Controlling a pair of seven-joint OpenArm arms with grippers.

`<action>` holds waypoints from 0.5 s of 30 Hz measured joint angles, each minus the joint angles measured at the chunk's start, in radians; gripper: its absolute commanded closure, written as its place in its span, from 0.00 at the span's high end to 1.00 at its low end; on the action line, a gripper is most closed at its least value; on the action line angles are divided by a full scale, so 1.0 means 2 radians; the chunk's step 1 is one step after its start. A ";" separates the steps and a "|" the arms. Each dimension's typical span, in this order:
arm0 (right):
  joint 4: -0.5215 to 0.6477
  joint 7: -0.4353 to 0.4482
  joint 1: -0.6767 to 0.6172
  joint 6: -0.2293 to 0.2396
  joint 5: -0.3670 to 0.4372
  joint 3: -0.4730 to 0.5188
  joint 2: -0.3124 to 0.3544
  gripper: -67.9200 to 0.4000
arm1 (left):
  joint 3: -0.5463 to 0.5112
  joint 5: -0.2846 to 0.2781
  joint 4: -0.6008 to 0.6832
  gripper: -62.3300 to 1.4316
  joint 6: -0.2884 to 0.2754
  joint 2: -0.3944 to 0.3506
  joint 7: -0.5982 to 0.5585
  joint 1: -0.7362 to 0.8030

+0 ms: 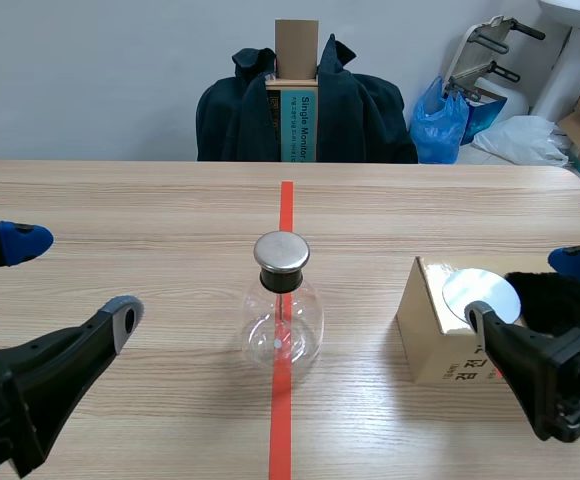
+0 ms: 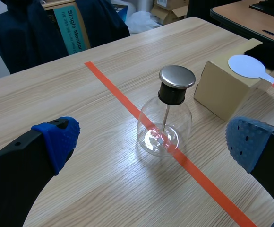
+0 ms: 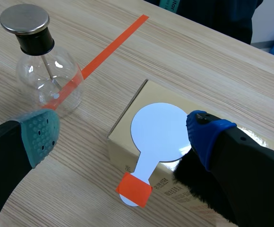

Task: Do the electroscope experiment.
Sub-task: 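Pick up the white charging plate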

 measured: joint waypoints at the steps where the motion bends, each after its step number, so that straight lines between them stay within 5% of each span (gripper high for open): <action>1: 0.000 -0.003 0.000 0.000 -0.001 0.000 0.000 0.96 | 0.000 0.000 0.000 1.00 0.000 0.000 0.000 0.000; 15: 0.000 -0.002 0.000 -0.002 -0.002 0.000 0.000 0.96 | 0.000 0.000 0.000 1.00 0.000 0.000 -0.001 0.000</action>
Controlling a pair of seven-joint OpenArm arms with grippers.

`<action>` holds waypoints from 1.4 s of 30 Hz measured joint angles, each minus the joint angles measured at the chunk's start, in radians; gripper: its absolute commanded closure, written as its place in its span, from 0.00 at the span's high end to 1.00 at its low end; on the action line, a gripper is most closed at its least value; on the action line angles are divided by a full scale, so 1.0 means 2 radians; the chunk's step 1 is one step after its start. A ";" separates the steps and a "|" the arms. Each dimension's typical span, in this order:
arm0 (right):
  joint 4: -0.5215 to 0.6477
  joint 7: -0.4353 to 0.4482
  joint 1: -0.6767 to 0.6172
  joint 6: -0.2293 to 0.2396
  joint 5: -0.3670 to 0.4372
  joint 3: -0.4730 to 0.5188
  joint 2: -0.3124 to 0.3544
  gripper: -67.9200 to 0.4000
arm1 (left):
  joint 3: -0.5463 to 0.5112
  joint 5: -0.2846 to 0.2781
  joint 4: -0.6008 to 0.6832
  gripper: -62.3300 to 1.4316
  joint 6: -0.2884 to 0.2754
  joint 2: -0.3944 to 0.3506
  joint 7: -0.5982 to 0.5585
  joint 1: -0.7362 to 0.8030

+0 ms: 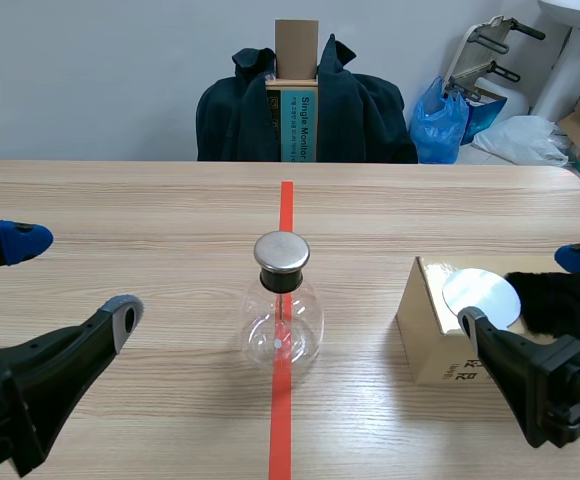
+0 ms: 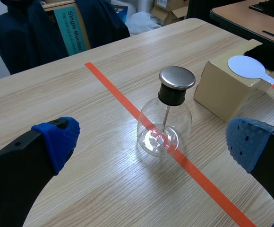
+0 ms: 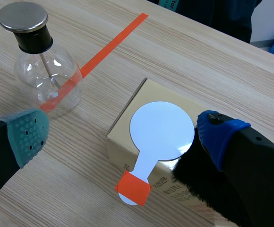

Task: Do the electroscope experiment.
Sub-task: 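Pick up the white charging plate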

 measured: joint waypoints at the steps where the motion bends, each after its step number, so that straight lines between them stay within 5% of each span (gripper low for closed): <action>1: 0.000 0.000 0.000 0.000 0.000 0.000 0.000 0.96 | 0.000 0.000 0.000 1.00 0.000 0.000 0.000 0.000; 6: 0.000 0.000 0.000 0.000 -0.001 0.000 0.000 0.96 | 0.000 0.000 0.000 1.00 0.000 0.000 0.000 0.000; 10: 0.000 0.011 0.000 0.007 -0.051 0.000 0.000 0.96 | 0.000 0.002 0.000 1.00 0.000 0.000 0.000 0.000; 19: 0.049 0.021 -0.026 0.022 -0.359 0.012 0.000 0.96 | 0.000 0.002 0.000 1.00 0.000 0.000 0.000 0.000; 23: 0.055 -0.023 -0.044 0.018 -0.484 0.014 0.000 0.96 | 0.000 0.002 0.000 1.00 0.000 0.000 0.000 0.000; 27: 0.054 -0.044 -0.062 -0.064 -0.598 0.015 -0.010 0.98 | 0.000 0.003 0.000 1.00 0.000 0.000 0.000 0.000; 32: 0.028 0.001 -0.073 -0.218 -0.643 0.015 -0.011 1.00 | 0.000 0.004 0.000 1.00 0.000 0.000 0.000 0.000; 36: -0.010 0.049 -0.043 -0.237 -0.694 0.008 -0.011 1.00 | 0.000 0.004 0.000 1.00 0.000 0.000 0.000 0.000; 40: -0.074 0.050 0.000 -0.238 -0.758 -0.031 -0.011 1.00 | 0.000 0.004 0.000 1.00 0.000 0.000 0.000 0.000; 42: -0.109 0.050 0.011 -0.274 -0.782 -0.051 -0.018 1.00 | 0.000 0.004 0.000 1.00 0.000 0.000 0.000 0.000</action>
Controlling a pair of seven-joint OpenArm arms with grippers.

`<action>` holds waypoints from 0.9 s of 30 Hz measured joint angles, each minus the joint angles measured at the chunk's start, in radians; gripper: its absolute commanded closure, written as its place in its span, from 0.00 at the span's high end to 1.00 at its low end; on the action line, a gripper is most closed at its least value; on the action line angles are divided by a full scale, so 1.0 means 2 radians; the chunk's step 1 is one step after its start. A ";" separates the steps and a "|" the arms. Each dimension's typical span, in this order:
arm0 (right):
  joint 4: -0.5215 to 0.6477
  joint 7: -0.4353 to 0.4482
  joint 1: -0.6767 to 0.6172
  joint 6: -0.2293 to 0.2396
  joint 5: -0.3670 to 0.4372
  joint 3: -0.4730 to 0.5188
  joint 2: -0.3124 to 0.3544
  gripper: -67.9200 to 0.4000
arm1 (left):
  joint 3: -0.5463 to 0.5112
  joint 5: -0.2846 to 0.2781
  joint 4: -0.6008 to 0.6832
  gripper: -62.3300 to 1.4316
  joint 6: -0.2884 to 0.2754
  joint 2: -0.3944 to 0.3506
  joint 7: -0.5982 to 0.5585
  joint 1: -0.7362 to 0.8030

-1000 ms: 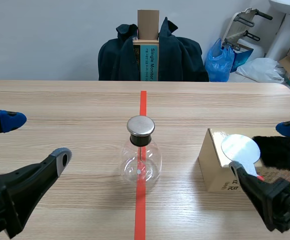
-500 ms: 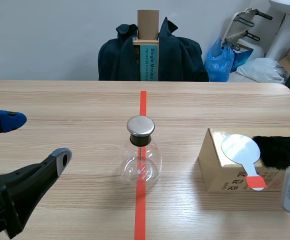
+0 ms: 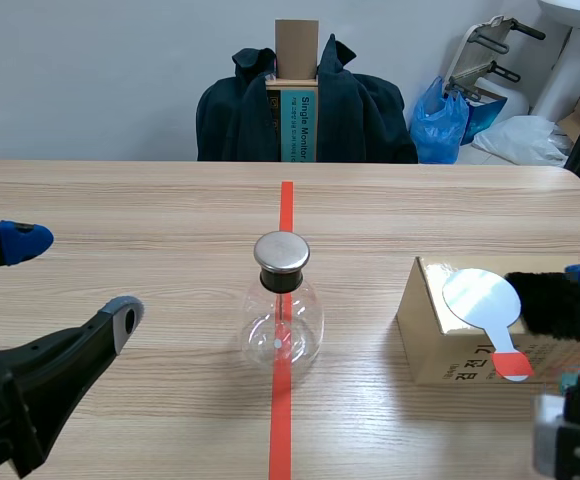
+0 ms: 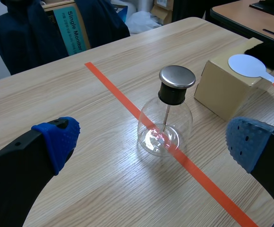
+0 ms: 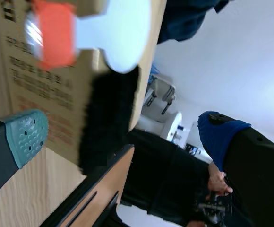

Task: Do the electroscope experiment.
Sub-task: 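Pick up the white charging plate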

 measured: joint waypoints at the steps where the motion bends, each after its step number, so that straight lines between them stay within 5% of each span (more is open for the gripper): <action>1: -0.018 0.000 0.004 -0.027 -0.007 -0.009 -0.006 1.00 | 0.000 0.000 0.000 1.00 0.000 0.000 0.000 0.000; 8: -0.119 -0.009 0.049 -0.140 -0.069 -0.069 -0.045 1.00 | 0.000 0.000 0.000 1.00 0.000 0.000 0.000 0.000; 13: -0.162 -0.028 0.065 -0.221 -0.068 -0.109 -0.050 1.00 | 0.000 0.000 0.000 1.00 0.000 0.000 0.000 0.000; 16: -0.171 -0.034 0.063 -0.249 -0.070 -0.121 -0.050 1.00 | 0.000 0.000 0.000 1.00 0.000 0.000 0.000 0.000; 27: -0.172 -0.065 0.062 -0.261 -0.070 -0.122 -0.049 1.00 | 0.000 0.000 0.000 1.00 -0.001 0.000 0.000 -0.001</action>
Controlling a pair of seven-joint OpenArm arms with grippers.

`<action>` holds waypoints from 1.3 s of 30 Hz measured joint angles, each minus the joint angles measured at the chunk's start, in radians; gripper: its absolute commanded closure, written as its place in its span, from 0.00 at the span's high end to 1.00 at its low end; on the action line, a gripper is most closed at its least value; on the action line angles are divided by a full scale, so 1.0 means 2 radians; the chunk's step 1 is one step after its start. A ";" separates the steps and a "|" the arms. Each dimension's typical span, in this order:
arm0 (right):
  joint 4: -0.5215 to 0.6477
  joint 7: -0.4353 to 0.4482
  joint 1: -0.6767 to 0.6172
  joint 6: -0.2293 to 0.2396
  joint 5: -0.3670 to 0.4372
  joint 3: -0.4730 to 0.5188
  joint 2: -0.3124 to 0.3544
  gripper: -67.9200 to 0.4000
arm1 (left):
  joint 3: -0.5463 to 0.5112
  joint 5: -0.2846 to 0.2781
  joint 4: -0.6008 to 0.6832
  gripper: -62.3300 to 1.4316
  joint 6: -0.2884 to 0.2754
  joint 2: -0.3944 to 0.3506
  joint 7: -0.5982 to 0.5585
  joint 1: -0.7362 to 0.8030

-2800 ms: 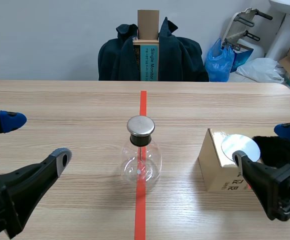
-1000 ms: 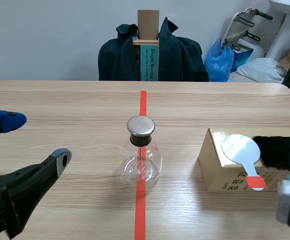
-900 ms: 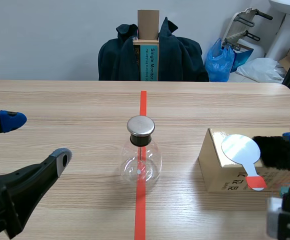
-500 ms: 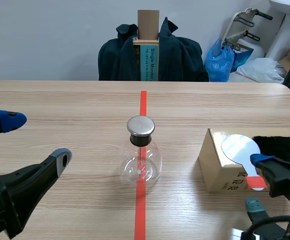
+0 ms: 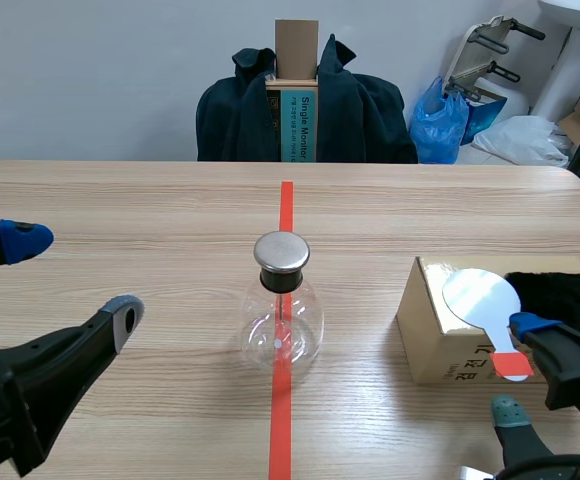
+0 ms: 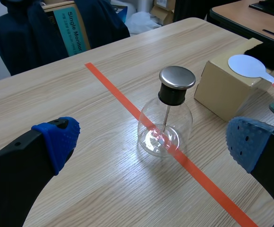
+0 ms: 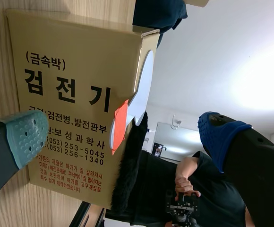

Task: Do the electroscope experiment.
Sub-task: 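Pick up the white charging plate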

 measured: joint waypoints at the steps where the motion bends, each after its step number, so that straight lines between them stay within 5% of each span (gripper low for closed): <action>1: 0.000 -0.001 0.000 0.000 0.000 0.000 0.000 1.00 | 0.000 0.000 0.000 1.00 0.000 0.000 0.000 0.000; 5: 0.000 0.001 0.000 0.000 0.000 0.000 0.000 0.92 | 0.000 0.000 0.000 1.00 -0.003 0.000 0.000 0.000; 11: 0.000 0.001 0.000 0.000 0.000 0.000 0.000 0.31 | 0.000 0.000 0.000 1.00 -0.003 0.000 0.000 0.000; 16: 0.000 0.001 0.000 0.000 0.000 0.000 0.000 0.05 | 0.000 0.000 0.000 1.00 -0.003 0.000 0.000 0.000; 30: 0.007 -0.001 0.000 -0.007 0.000 0.032 0.000 0.02 | 0.000 0.002 0.000 1.00 -0.003 0.000 0.000 0.000; 39: 0.145 -0.014 -0.005 -0.006 0.067 0.124 0.013 0.02 | 0.000 0.016 0.000 1.00 -0.003 0.000 0.011 0.000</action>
